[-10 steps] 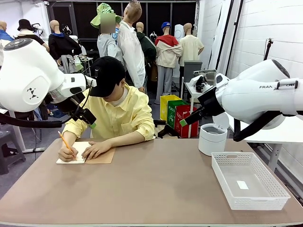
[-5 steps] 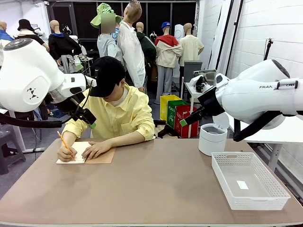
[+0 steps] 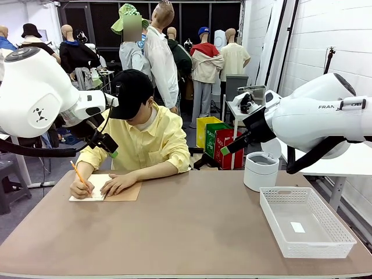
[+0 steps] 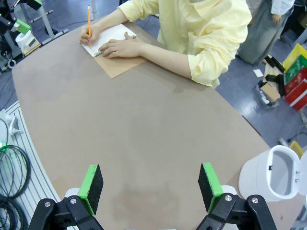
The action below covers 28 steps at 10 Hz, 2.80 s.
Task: Sort the paper based on its condition.
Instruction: If a person hands you a paper, place it in the Organizing basket , and if it's crumpled, put it in the Trash can.
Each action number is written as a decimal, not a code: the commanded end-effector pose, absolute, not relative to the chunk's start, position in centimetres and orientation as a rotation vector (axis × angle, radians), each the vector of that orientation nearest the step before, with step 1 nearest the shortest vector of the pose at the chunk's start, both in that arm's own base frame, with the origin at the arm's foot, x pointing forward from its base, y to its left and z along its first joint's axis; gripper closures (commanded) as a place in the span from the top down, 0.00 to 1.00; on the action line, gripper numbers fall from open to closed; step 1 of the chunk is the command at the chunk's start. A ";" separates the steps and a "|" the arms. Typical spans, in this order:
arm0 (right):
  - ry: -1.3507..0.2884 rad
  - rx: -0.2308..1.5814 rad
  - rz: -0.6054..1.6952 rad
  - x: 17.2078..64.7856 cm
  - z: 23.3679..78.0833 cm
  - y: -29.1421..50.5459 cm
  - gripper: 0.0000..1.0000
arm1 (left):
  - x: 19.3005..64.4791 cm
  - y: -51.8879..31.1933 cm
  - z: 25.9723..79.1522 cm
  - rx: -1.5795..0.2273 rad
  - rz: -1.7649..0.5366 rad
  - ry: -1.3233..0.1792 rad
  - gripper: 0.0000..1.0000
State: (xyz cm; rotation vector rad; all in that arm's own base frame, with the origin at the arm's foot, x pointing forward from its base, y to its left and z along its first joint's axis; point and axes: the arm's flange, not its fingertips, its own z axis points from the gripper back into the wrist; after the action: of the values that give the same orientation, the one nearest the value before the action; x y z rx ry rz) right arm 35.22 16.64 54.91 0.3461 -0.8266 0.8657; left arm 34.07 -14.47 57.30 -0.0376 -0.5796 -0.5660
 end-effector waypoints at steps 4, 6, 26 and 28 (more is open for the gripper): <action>-0.821 0.352 0.865 35.2 54.8 16.6 1.00 | 34.2 -14.4 57.1 -0.038 -0.574 -0.590 1.00; -0.821 0.352 0.865 35.2 54.8 16.6 1.00 | 34.2 -14.4 57.1 -0.038 -0.574 -0.590 1.00; -0.821 0.352 0.865 35.2 54.8 16.6 1.00 | 34.2 -14.4 57.1 -0.038 -0.574 -0.590 1.00; -0.821 0.352 0.865 35.2 54.8 16.6 1.00 | 34.2 -14.4 57.1 -0.038 -0.574 -0.590 1.00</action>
State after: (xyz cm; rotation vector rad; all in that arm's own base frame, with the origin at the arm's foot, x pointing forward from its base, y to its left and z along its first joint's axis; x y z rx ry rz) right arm 35.22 16.64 54.91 0.3461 -0.8266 0.8657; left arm 34.07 -14.47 57.30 -0.0376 -0.5796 -0.5660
